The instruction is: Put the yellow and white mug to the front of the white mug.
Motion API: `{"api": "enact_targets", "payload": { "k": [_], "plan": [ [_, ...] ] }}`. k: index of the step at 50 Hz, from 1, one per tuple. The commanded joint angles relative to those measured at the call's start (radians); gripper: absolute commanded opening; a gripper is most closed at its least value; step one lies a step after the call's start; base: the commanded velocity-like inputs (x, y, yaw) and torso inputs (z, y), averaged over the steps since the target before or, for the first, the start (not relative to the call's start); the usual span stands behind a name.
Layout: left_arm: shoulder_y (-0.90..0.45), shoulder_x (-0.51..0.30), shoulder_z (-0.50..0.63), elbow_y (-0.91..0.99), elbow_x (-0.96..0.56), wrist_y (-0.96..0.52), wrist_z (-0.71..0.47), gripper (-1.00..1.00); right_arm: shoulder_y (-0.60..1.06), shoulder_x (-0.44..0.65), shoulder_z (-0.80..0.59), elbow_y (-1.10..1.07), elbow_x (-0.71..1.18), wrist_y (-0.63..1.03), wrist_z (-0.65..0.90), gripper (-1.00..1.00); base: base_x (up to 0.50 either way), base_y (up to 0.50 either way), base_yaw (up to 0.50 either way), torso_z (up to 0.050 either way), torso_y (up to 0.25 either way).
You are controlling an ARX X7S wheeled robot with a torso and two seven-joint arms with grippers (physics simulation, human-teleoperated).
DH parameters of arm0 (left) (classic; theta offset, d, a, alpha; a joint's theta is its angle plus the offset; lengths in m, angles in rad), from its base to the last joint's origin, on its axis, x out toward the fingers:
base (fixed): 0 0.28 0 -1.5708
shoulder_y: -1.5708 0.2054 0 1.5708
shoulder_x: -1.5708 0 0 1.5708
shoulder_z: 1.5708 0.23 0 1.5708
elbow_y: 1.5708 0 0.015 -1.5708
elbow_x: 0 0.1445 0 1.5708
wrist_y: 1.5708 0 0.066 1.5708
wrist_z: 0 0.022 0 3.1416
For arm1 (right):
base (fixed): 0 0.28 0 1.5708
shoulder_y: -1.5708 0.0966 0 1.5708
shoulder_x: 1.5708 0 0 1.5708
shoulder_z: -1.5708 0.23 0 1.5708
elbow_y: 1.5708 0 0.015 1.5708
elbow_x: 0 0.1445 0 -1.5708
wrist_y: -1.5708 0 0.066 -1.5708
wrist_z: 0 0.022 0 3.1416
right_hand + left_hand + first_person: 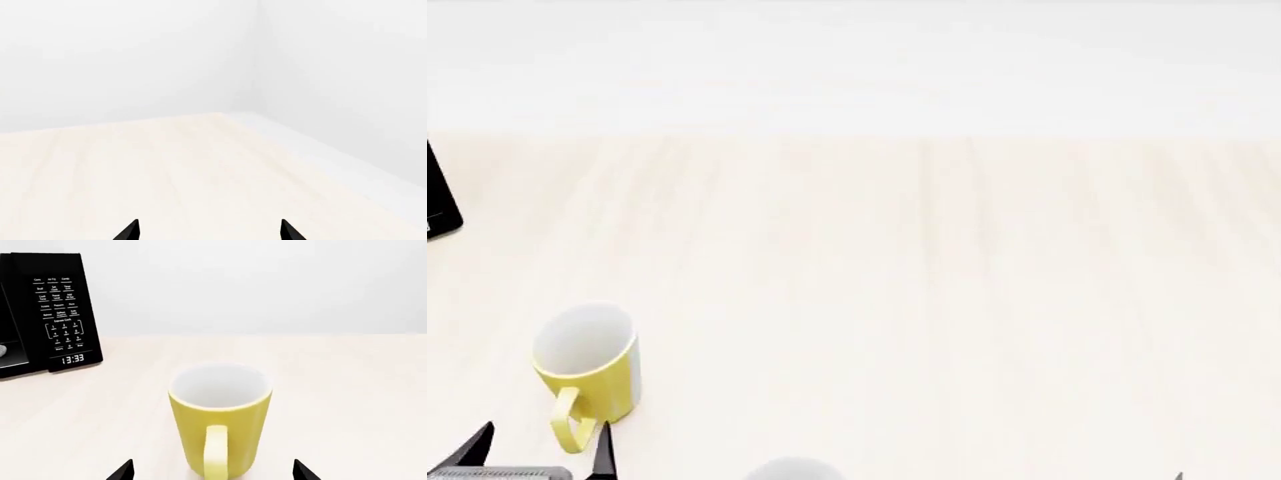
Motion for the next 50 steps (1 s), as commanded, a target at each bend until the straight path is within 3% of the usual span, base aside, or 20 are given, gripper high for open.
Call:
{"api": "enact_targets", "payload": {
  "k": [1, 50],
  "plan": [
    [-0.041, 0.003, 0.009, -0.09, 0.025, -0.002, -0.029, 1.0, 0.001, 0.005, -0.006, 0.003, -0.001, 0.003, 0.01, 1.0, 0.0, 0.0, 0.0, 0.0, 0.0],
    [-0.186, 0.021, 0.053, -0.378, 0.066, 0.059, -0.078, 1.0, 0.001, 0.029, -0.027, -0.006, 0.006, 0.034, 0.04, 1.0, 0.0, 0.0, 0.0, 0.0, 0.0]
  ]
}}
